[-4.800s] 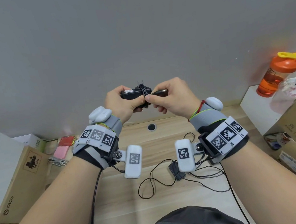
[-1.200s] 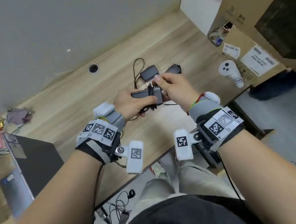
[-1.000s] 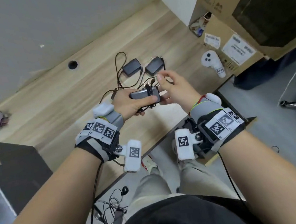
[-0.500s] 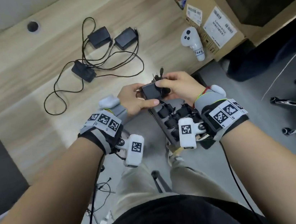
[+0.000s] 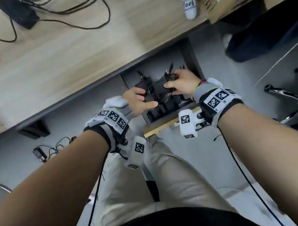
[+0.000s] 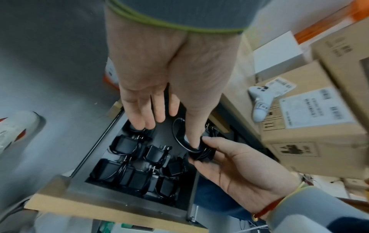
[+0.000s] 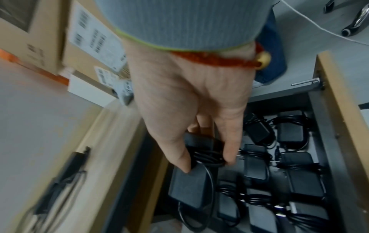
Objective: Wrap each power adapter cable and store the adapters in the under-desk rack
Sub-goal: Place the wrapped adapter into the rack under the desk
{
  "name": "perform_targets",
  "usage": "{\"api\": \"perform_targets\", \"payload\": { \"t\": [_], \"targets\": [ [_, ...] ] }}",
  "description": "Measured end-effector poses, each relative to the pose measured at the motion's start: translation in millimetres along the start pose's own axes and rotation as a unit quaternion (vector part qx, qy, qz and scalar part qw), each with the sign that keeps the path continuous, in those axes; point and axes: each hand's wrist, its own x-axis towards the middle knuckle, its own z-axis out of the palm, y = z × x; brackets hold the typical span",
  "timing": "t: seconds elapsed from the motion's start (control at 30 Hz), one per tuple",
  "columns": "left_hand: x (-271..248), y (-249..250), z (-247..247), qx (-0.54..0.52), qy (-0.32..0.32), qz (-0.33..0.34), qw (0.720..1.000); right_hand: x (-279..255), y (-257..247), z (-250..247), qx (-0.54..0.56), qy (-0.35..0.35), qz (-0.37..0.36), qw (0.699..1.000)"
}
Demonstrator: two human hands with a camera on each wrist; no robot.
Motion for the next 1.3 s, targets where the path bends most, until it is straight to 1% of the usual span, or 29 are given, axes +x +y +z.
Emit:
{"api": "perform_targets", "payload": {
  "t": [0.07, 0.13, 0.23, 0.3, 0.4, 0.57, 0.67, 0.8, 0.93, 1.13, 1.23, 1.3],
  "targets": [
    [16.4, -7.1, 4.4, 0.013, 0.005, -0.017, 1.0, 23.9, 7.2, -2.8, -0.043, 0.021, 0.005, 0.999],
    [27.8, -11.0, 8.3, 0.051, 0.02, -0.019, 0.998, 40.8, 9.4, -5.8, -0.095, 0.049, 0.007, 0.994],
    [59.2, -29.5, 21.2, 0.106, 0.036, -0.045, 0.993, 76.7, 20.1, -2.9, -0.165, 0.08, 0.011, 0.983],
    [75.4, -39.3, 27.8, 0.158, 0.037, -0.061, 0.985, 98.2, 24.0, -2.1, -0.174, 0.099, 0.006, 0.98],
    [91.6, -47.6, 31.8, 0.195, 0.047, -0.064, 0.977, 120.7, 21.2, -3.4, -0.19, 0.126, -0.034, 0.973],
    [116.6, -58.5, 43.4, 0.175, 0.056, -0.074, 0.98, 153.6, 23.5, 6.4, -0.239, 0.135, -0.062, 0.96],
    [123.7, -63.6, 48.6, 0.149, 0.051, -0.072, 0.985, 170.1, 26.5, 14.1, -0.235, 0.127, -0.062, 0.961],
    [127.4, -66.5, 52.6, 0.151, 0.056, -0.055, 0.985, 185.5, 36.9, 19.8, -0.24, 0.126, -0.051, 0.961],
    [128.9, -65.0, 52.5, 0.167, 0.045, -0.061, 0.983, 193.7, 45.0, 16.9, -0.225, 0.161, -0.052, 0.959],
    [129.1, -63.3, 54.3, 0.154, 0.051, -0.06, 0.985, 197.1, 46.6, 15.0, -0.255, 0.146, -0.06, 0.954],
    [127.8, -61.9, 54.1, 0.162, 0.048, -0.063, 0.984, 194.2, 42.9, 10.6, -0.264, 0.161, -0.044, 0.95],
    [127.1, -61.9, 53.7, 0.165, 0.045, -0.066, 0.983, 192.6, 42.9, 9.1, -0.283, 0.158, -0.037, 0.945]
  ]
}}
